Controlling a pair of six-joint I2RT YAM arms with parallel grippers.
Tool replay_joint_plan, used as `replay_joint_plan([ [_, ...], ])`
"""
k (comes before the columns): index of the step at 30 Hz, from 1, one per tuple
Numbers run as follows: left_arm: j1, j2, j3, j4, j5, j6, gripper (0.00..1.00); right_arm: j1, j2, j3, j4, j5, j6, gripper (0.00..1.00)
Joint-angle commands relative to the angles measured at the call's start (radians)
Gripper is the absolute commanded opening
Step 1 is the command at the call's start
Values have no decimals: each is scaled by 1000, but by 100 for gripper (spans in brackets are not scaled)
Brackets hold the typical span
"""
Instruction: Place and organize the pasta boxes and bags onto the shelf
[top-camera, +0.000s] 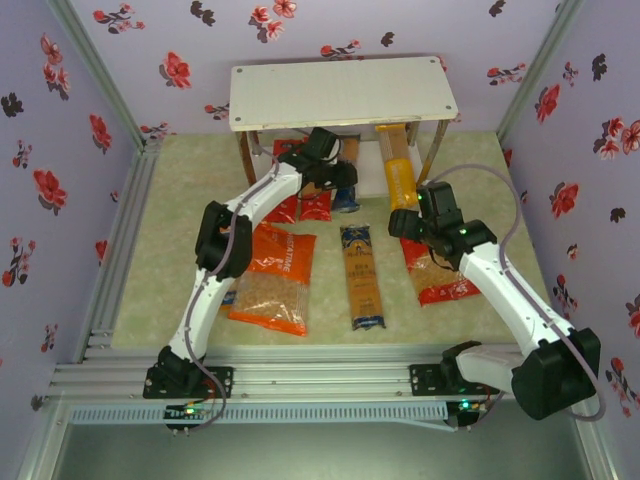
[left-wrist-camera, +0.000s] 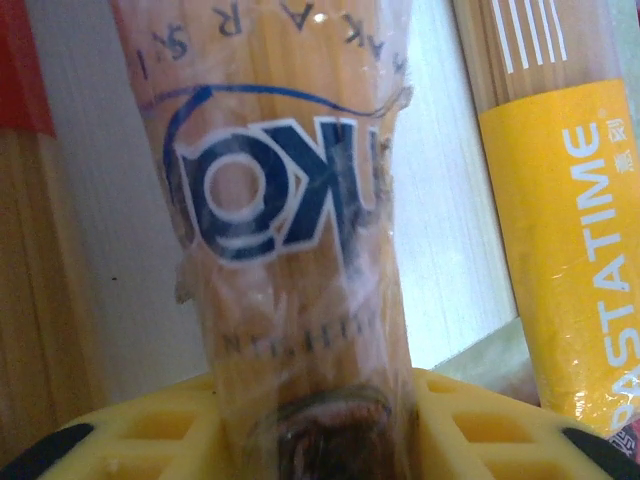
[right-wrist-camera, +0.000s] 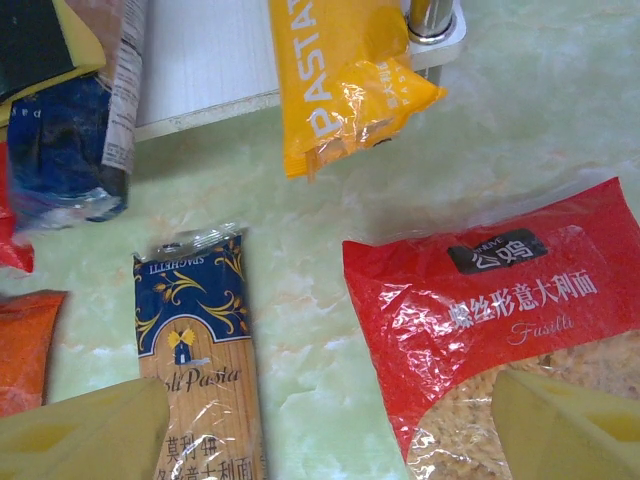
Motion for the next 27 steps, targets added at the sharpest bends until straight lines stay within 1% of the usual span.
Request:
replay_joint_plan([
  [1,12,-7,65,92,-3,7,45,-5,-24,15,8,5,-11,85],
  [5,11,-10,54,100,-1,2,47,-5,-28,12,7,5,-10,85],
  [8,11,-14,42,120,7,-11,51,-5,-29,10,5,5,-10,85],
  [15,11,-19,25,161,18,-39,51,-5,-31,6,4,4,-5,85],
  [19,10,-51,-20,203,9,-39,51,-5,-32,5,4,0,-5,85],
  [27,12,-118,-89,205,-20,8,53,-6,-27,5,26,-41,14,85],
])
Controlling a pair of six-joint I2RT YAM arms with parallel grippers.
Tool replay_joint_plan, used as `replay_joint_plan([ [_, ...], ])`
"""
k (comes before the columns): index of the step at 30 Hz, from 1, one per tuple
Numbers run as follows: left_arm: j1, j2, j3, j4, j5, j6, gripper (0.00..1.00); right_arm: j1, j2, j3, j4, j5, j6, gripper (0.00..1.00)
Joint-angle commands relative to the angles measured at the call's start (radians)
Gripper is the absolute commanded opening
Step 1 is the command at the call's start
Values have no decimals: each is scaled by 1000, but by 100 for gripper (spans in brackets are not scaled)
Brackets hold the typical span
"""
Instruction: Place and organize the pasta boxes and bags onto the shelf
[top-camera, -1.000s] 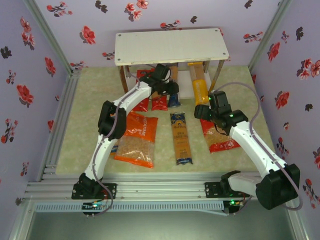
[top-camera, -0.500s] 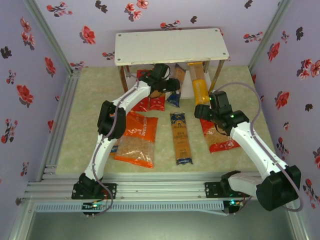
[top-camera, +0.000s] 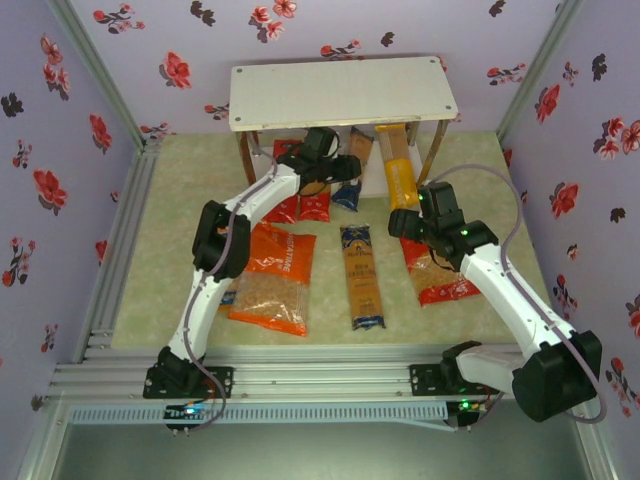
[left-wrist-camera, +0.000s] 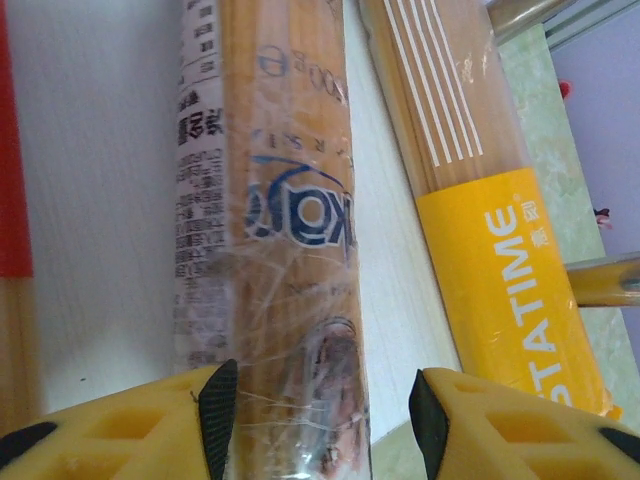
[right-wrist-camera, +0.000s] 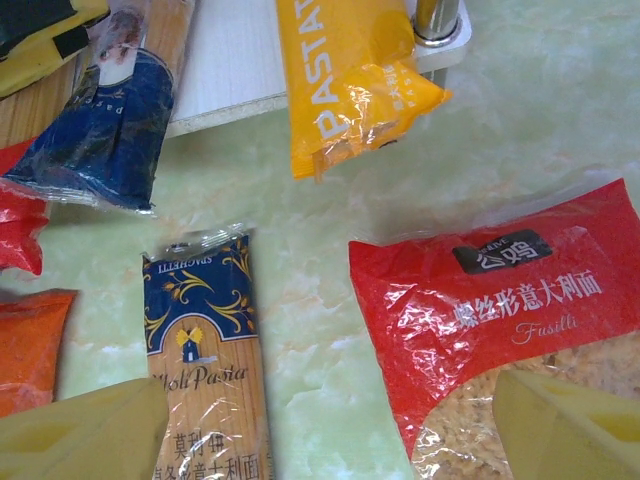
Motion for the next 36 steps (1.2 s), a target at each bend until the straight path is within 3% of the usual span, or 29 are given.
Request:
replay_joint_plan([
  [1,9,-91,-29,32,-22,27,53,-5,-14,5,29,-30,17,85],
  [12,-14,-297,-281,118,-18,84,51,10,5,-20,35,-113,48,84],
  [17,-58,-518,-504,141,-44,184,51,48,-23,-82,35,-101,63,84],
  [21,-102,-795,-756,152,-78,264,52,109,-39,-134,23,-97,77,84],
  [24,-85,-1021,-978,167,-109,250,56,180,-47,-188,31,-84,103,84],
  [28,-31,-1249,-1155,60,-170,230,57,274,-52,-258,84,-64,176,84],
  [32,15,-1390,-1278,42,-179,200,61,350,-26,-305,165,-42,243,86],
  [36,49,-1428,-1328,74,-141,179,67,409,73,-283,176,-24,270,86],
])
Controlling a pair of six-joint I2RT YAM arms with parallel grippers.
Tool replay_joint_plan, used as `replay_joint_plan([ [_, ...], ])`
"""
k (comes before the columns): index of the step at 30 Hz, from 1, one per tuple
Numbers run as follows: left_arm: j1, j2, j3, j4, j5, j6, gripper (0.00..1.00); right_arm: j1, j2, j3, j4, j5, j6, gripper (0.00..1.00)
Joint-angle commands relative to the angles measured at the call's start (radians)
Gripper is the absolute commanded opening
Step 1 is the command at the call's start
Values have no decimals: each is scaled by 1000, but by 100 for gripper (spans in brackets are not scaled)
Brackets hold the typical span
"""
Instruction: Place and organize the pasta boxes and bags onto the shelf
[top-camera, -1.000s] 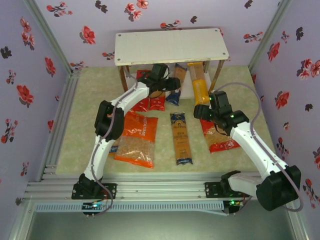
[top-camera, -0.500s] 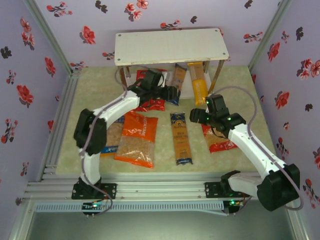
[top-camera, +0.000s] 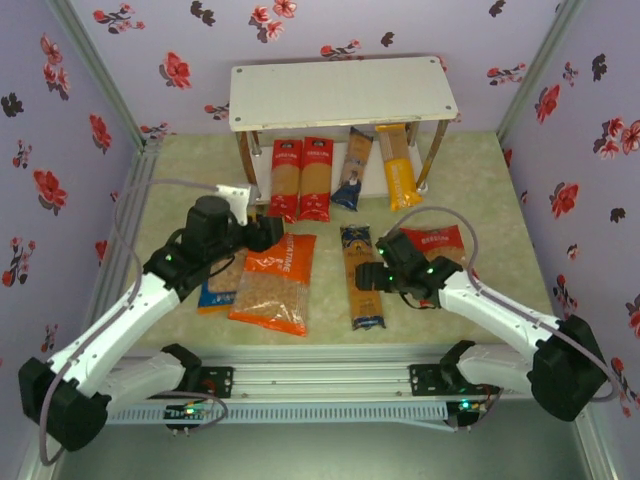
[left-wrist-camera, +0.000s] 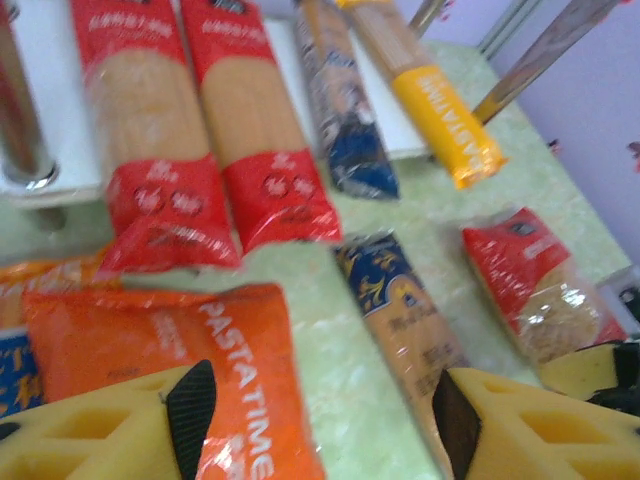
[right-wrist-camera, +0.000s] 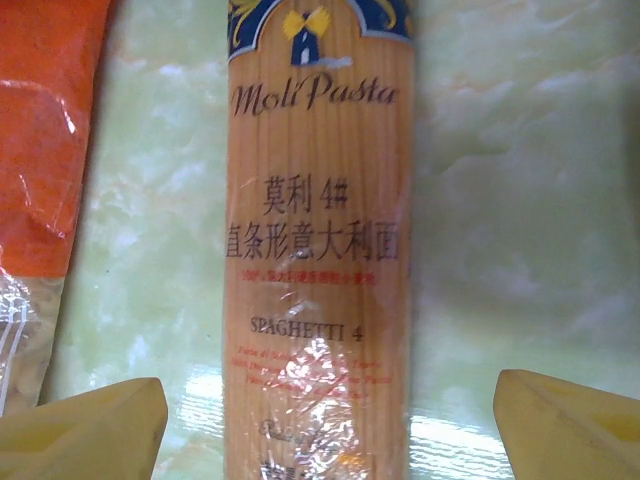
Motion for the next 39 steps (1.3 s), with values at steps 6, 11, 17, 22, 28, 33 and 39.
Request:
replay_joint_plan([
  [6,30,24,-15,45,84,-33,68,74,193,56,19,109,116,89],
  [11,46,10,-36,50,89,-32,68,99,262,76,45,102,131,92],
  [17,71,-28,-73,65,90,-42,69,109,340,113,37,96,136,93],
  [22,95,-58,-92,63,98,-43,69,109,395,131,4,116,153,93],
  [28,116,-76,-113,69,111,-51,70,109,428,123,4,114,161,90],
  [33,125,-85,-123,75,120,-54,69,107,423,109,2,105,166,79],
  [39,133,-87,-130,86,126,-59,69,107,380,78,-7,96,165,58],
])
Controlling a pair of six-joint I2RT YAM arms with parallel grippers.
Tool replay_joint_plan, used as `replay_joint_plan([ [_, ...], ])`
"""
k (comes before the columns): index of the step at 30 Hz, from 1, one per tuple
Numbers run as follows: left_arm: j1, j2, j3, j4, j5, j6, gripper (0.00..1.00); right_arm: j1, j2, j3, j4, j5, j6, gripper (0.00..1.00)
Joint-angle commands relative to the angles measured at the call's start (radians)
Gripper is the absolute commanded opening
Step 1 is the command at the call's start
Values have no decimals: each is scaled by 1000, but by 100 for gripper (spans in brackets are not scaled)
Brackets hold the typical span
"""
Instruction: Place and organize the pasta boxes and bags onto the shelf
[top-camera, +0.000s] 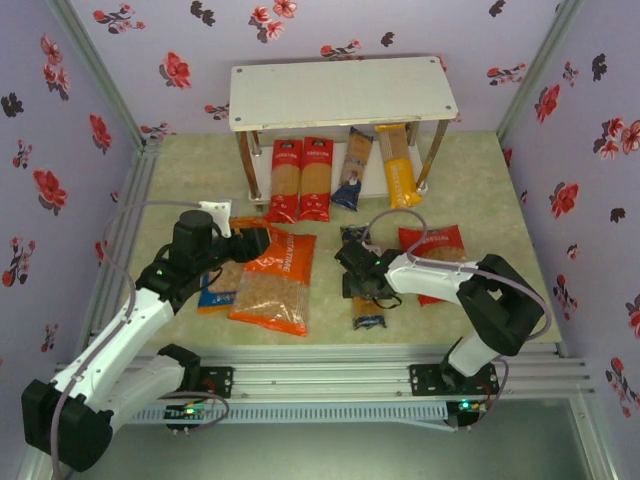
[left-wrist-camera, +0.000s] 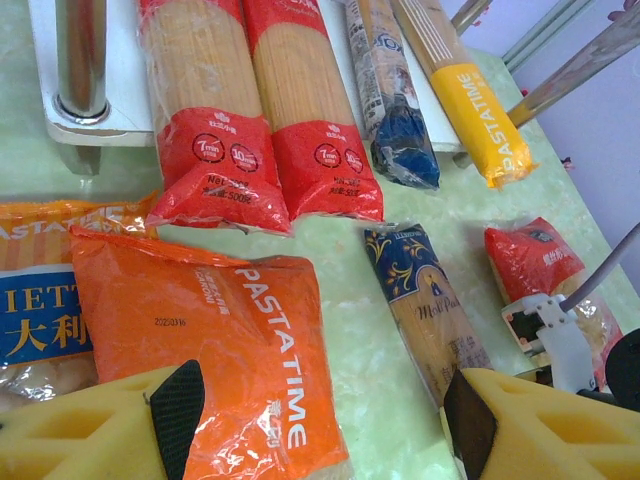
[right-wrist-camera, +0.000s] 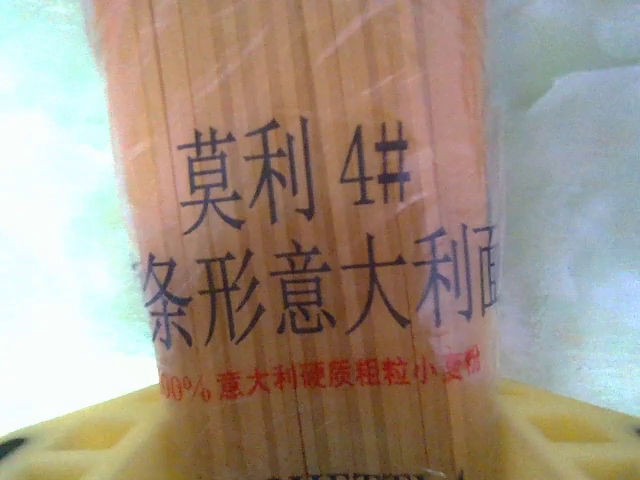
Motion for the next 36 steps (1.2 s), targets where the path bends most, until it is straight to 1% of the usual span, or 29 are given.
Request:
replay_joint_plan([
  [1,11,-15,-13,38,21,-15,69,6,-17,-39,-19,-27,21,54],
  [3,13,-10,-17,47,28,-19,69,5,-34,-49,-29,-24,21,45],
  [6,15,7,-14,53,33,-23,68,5,-63,-57,-42,-20,22,38],
  [8,16,17,-11,56,34,-26,67,6,-80,-58,-52,-15,22,31],
  [10,16,25,-10,59,35,-26,67,5,-107,-57,-60,-7,17,19],
  [12,18,27,-9,61,35,-28,67,5,-145,-56,-73,15,14,0],
  [19,25,30,-9,61,37,-28,66,0,-278,-24,-169,49,-30,0],
  [24,31,28,14,30,40,-10,66,-8,-393,43,-322,86,-58,0],
  [28,39,32,37,6,38,4,66,-38,-459,120,-389,104,-94,0],
  [32,41,45,52,1,44,6,66,-114,-434,232,-391,102,-181,0],
  [36,41,61,65,5,64,8,66,-218,-311,382,-371,64,-285,0],
])
